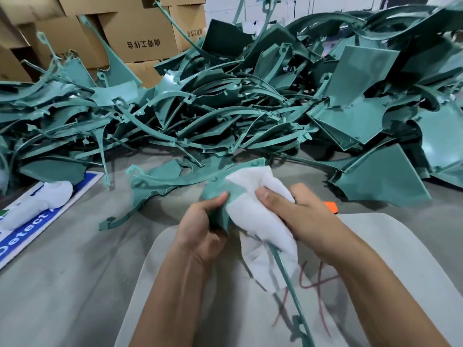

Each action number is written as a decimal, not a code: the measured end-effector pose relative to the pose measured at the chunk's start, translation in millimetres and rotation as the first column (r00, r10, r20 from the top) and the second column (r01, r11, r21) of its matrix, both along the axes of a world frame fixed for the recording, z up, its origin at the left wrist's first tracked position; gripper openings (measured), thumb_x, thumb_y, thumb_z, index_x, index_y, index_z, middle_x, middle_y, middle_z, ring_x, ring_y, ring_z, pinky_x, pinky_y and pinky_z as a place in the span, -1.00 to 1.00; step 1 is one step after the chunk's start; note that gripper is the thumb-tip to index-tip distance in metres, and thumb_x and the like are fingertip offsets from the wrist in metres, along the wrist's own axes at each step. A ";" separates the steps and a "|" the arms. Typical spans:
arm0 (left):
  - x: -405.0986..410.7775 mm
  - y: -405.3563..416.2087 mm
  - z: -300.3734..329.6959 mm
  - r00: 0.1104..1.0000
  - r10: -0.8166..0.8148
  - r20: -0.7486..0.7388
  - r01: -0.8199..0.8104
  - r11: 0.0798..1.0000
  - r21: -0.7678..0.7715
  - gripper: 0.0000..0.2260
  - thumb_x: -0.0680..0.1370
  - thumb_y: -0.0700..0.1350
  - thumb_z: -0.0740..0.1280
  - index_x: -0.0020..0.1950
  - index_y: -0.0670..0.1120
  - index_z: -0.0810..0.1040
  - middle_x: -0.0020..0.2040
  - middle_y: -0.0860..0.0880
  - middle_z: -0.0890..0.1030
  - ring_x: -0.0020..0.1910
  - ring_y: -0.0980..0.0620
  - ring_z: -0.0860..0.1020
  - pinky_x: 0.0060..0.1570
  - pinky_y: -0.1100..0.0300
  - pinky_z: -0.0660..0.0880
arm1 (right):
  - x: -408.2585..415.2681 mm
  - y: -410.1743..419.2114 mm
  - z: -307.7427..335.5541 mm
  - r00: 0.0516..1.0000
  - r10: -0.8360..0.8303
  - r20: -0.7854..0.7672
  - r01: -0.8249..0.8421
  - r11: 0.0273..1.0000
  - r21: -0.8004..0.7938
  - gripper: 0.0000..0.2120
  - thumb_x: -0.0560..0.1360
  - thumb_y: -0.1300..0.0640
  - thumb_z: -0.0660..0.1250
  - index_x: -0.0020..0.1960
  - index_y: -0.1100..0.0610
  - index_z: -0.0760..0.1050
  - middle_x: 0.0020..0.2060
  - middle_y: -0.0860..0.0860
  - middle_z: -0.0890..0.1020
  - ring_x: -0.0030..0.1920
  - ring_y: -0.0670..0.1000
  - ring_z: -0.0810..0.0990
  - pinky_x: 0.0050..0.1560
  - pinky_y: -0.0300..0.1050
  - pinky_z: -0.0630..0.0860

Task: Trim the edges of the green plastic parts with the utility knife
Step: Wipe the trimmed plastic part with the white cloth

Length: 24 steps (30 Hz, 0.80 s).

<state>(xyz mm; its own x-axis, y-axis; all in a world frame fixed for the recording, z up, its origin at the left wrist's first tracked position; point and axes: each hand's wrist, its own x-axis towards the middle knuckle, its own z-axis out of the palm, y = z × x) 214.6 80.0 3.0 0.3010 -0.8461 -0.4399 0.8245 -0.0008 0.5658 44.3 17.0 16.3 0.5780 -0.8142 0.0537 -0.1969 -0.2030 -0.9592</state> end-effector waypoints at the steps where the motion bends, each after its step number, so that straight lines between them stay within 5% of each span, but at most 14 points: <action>1: -2.2 0.0 -0.3 0.999 -0.043 0.002 0.043 0.999 -0.022 -0.54 0.42 -0.30 0.34 0.33 -0.32 0.56 0.17 -0.27 0.68 0.06 -0.21 0.70 -0.03 -0.03 0.67 | 2.6 -0.2 0.5 0.997 -0.075 0.016 0.073 0.994 0.082 -0.56 0.57 -0.22 0.42 -0.31 0.05 0.45 -0.41 -0.08 0.52 -0.38 -0.07 0.52 -0.31 -0.12 0.45; 3: -3.9 -0.4 -0.9 0.995 -0.095 0.028 0.097 0.994 -0.058 -0.55 0.44 -0.29 0.33 0.33 -0.32 0.56 0.20 -0.28 0.67 0.05 -0.22 0.70 -0.08 -0.02 0.68 | 4.4 -1.2 4.6 0.990 -0.135 0.038 0.120 0.958 0.260 -0.65 0.54 -0.19 0.46 -0.18 0.07 0.56 -0.37 -0.06 0.64 -0.34 -0.06 0.63 -0.24 -0.09 0.56; 6: -3.9 -4.6 -5.4 0.992 -0.123 0.042 0.126 0.988 -0.088 -0.52 0.44 -0.29 0.33 0.38 -0.30 0.53 0.28 -0.28 0.62 0.28 -0.25 0.60 0.21 -0.09 0.57 | 6.9 -2.4 9.3 0.970 -0.101 0.219 0.002 0.911 0.412 -0.66 0.61 -0.04 0.41 -0.26 0.09 0.73 -0.33 0.04 0.74 -0.34 0.00 0.71 -0.35 -0.15 0.61; 13: -7.5 -10.1 -12.2 0.982 -0.150 0.114 0.158 0.985 -0.071 -0.58 0.40 -0.33 0.39 0.27 -0.29 0.61 0.19 -0.22 0.69 0.04 -0.15 0.72 0.00 0.00 0.68 | 17.9 -27.4 1.7 0.935 -0.327 0.136 0.272 0.909 0.316 -0.55 0.62 -0.11 0.37 0.13 0.31 0.62 -0.02 0.27 0.73 0.01 0.32 0.72 0.07 0.21 0.65; 17: -10.2 -13.0 -10.8 0.982 -0.132 0.138 0.143 0.987 -0.070 -0.58 0.39 -0.32 0.38 0.26 -0.29 0.60 0.13 -0.21 0.71 -0.05 -0.13 0.73 -0.11 0.03 0.70 | 18.8 -36.7 -2.5 0.931 -0.344 0.123 0.286 0.897 0.338 -0.56 0.62 -0.11 0.38 0.12 0.31 0.61 -0.08 0.17 0.73 -0.16 0.16 0.69 -0.14 -0.02 0.57; 20: -11.3 -14.7 -9.1 0.989 -0.036 0.142 0.047 0.996 -0.076 -0.50 0.37 -0.30 0.39 0.33 -0.27 0.56 0.15 -0.20 0.70 -0.01 -0.15 0.71 -0.09 0.03 0.69 | 21.3 -30.7 -1.7 0.936 -0.338 0.098 0.319 0.933 0.166 -0.53 0.63 -0.11 0.35 -0.14 0.33 0.58 -0.32 0.08 0.58 -0.31 0.03 0.53 -0.21 -0.07 0.41; 24: 3.4 -13.2 -6.5 0.973 0.229 -0.022 -0.230 0.971 -0.066 -0.59 0.46 -0.35 0.38 0.32 -0.24 0.56 0.14 -0.24 0.70 0.08 -0.23 0.70 0.04 -0.10 0.67 | 18.2 -5.1 1.8 0.994 -0.098 -0.046 0.087 0.977 -0.195 -0.49 0.66 -0.06 0.33 -0.43 0.09 0.39 -0.55 -0.05 0.43 -0.52 -0.07 0.36 -0.47 -0.18 0.27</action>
